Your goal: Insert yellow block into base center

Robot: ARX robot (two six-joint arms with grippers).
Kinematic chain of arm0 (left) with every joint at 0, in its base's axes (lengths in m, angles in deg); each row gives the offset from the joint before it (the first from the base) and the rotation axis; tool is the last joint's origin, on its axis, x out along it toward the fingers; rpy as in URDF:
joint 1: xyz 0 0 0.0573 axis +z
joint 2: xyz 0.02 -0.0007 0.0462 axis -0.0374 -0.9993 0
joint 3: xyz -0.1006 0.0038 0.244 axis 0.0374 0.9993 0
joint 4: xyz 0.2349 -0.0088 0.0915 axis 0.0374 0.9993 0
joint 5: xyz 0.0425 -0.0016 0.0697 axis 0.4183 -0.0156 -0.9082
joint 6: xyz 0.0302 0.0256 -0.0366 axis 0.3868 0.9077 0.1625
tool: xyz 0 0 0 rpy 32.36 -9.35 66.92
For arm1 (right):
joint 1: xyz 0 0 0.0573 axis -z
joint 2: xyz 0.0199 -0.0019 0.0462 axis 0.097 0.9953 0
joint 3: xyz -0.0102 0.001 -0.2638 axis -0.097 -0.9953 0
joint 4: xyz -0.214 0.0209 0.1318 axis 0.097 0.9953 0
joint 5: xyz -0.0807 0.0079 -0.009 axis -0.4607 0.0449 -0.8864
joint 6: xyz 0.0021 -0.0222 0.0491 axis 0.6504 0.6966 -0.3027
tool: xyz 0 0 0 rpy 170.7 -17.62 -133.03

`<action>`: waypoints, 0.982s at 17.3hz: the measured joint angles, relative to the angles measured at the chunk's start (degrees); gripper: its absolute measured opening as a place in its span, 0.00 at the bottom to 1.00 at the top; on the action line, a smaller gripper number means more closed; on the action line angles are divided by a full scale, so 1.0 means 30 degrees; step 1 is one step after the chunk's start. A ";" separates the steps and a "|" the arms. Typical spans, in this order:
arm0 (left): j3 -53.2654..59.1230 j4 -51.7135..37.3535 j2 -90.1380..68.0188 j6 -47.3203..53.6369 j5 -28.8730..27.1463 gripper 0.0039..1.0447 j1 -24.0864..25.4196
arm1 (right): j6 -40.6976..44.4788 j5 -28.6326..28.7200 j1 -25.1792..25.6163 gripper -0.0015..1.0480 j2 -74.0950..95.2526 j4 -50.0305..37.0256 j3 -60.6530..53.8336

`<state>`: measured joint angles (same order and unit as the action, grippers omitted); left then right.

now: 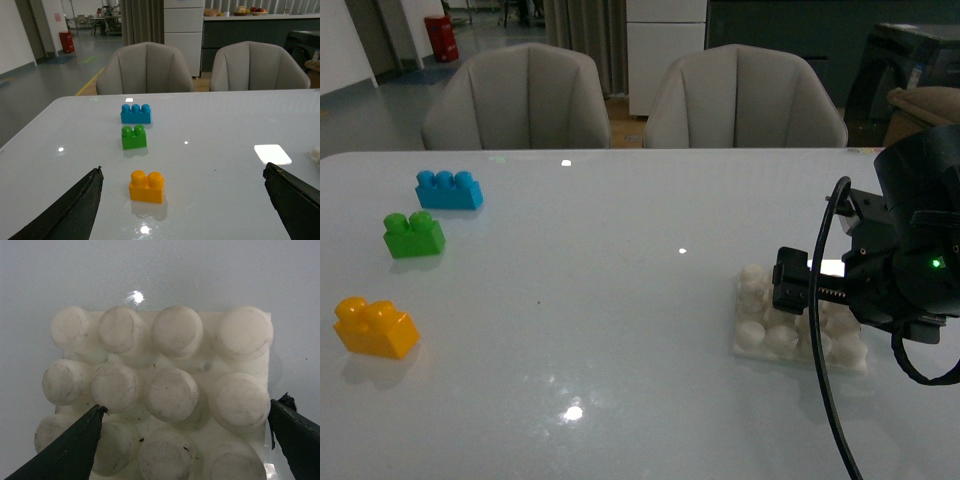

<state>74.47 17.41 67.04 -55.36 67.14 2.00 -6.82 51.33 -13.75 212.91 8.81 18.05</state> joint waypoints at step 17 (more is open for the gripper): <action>0.0000 0.0007 0.0000 0.0000 0.0000 0.94 0.0000 | -0.1056 0.0685 -0.2929 0.94 0.1931 0.0831 0.3249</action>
<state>74.47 17.44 67.04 -55.36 67.14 2.00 -9.99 53.38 -22.54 218.70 11.30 27.79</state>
